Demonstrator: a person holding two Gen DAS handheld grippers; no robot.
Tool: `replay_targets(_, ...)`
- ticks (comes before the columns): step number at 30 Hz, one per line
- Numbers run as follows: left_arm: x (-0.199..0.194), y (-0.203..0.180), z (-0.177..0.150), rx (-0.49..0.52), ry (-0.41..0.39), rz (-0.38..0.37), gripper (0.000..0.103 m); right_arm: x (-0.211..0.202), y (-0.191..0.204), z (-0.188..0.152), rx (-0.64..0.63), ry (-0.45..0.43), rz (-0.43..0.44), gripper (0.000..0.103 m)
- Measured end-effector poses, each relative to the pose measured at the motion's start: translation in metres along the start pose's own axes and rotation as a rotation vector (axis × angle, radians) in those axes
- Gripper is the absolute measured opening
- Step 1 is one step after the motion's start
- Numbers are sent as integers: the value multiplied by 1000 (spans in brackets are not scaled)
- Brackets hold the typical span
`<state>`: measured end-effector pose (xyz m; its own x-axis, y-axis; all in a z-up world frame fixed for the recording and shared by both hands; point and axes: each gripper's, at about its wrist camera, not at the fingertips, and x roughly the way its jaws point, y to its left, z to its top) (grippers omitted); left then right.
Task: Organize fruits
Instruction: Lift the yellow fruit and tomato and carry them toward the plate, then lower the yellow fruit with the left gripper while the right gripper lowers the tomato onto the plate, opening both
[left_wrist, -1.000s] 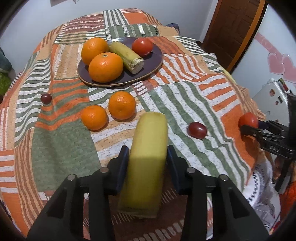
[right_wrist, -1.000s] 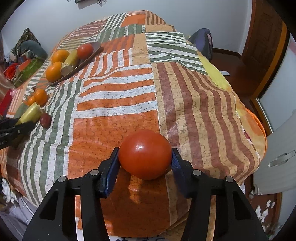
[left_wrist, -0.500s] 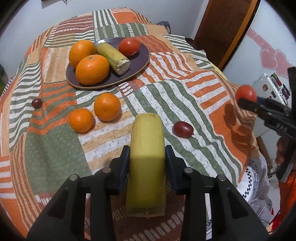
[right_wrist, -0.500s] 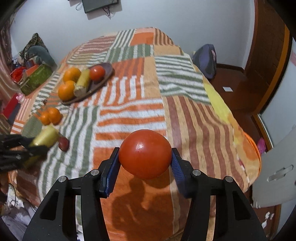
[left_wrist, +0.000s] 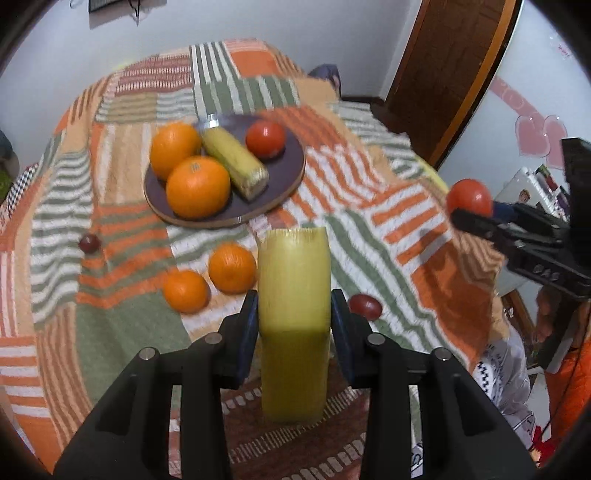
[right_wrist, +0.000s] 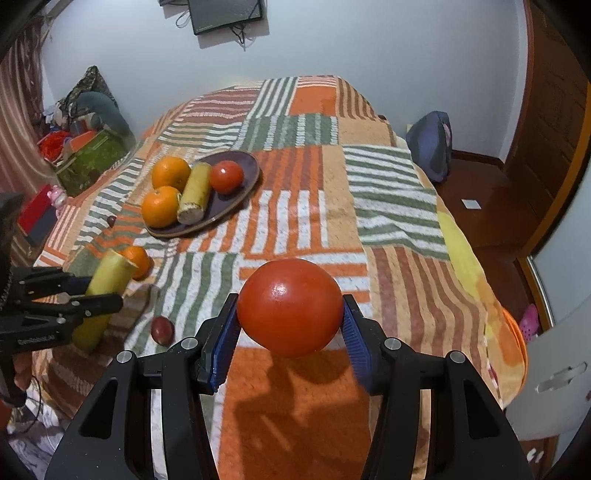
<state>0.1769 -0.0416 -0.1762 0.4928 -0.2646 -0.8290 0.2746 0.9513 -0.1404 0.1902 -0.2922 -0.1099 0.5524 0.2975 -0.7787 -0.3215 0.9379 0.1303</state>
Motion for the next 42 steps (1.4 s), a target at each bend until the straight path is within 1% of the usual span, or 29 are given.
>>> replay_targets(7, -22, 5, 23, -10, -81, -1, 37, 2, 13, 23, -18, -39, 26, 50)
replay_targets(13, -26, 15, 50, -37, -122, -1, 37, 6, 25, 43, -42, -70, 46, 50)
replay_targets(18, -23, 25, 73, -51, -145, -6, 37, 15, 34, 62, -65, -92, 62, 50)
replay_targets(26, 3, 38, 94, -57, -119, -13, 37, 37, 44, 85, -85, -104, 89, 50)
replay_targets(32, 26, 54, 107, -65, -90, -3, 37, 58, 49, 97, -107, -90, 98, 50)
replay_targets(36, 32, 67, 121, -96, -96, -44, 37, 71, 52, 103, -124, -85, 93, 50)
replay_targets(42, 47, 76, 137, -108, -100, -60, 37, 86, 52, 112, -126, -74, 107, 50)
